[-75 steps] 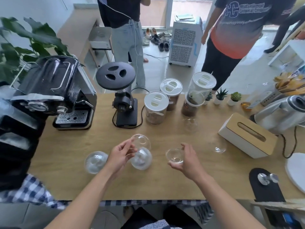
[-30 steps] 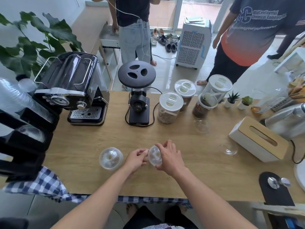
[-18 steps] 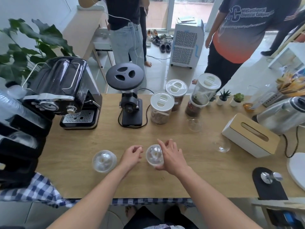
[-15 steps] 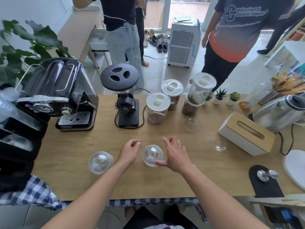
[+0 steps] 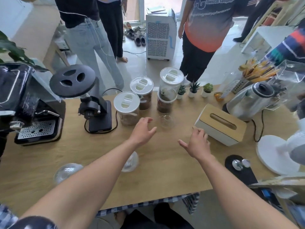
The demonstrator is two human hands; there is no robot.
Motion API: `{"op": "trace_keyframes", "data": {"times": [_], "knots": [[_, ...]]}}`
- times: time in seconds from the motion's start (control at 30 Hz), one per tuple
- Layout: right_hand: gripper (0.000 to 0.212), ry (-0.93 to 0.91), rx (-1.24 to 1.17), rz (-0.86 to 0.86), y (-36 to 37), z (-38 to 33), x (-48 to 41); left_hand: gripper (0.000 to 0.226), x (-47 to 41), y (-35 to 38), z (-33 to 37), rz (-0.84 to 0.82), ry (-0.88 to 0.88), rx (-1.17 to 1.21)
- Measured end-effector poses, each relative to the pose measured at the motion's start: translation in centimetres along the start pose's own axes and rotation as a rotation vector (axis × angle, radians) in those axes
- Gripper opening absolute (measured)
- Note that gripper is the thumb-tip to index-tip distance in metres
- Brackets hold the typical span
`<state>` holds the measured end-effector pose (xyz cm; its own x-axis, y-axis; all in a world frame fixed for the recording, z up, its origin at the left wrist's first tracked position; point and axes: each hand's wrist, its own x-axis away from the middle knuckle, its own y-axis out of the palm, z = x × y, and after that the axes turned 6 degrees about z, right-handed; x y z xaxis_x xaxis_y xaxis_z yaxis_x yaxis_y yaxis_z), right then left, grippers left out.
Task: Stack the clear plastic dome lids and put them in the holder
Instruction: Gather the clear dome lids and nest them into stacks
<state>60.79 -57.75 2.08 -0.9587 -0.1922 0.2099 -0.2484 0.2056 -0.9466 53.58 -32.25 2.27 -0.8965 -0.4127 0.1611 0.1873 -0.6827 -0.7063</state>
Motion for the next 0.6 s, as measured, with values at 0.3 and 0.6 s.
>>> {"op": "trace_keyframes", "data": {"times": [0.3,0.6], "knots": [[0.131,0.133,-0.019,-0.125,1.0,4.5,-3.5,0.095,-5.2,6.0,1.2,-0.09,-0.155,-0.162],[0.131,0.095,-0.044,-0.149,2.7,5.0,-4.1,0.093,-7.4,10.6,2.1,0.005,-0.12,-0.229]]}}
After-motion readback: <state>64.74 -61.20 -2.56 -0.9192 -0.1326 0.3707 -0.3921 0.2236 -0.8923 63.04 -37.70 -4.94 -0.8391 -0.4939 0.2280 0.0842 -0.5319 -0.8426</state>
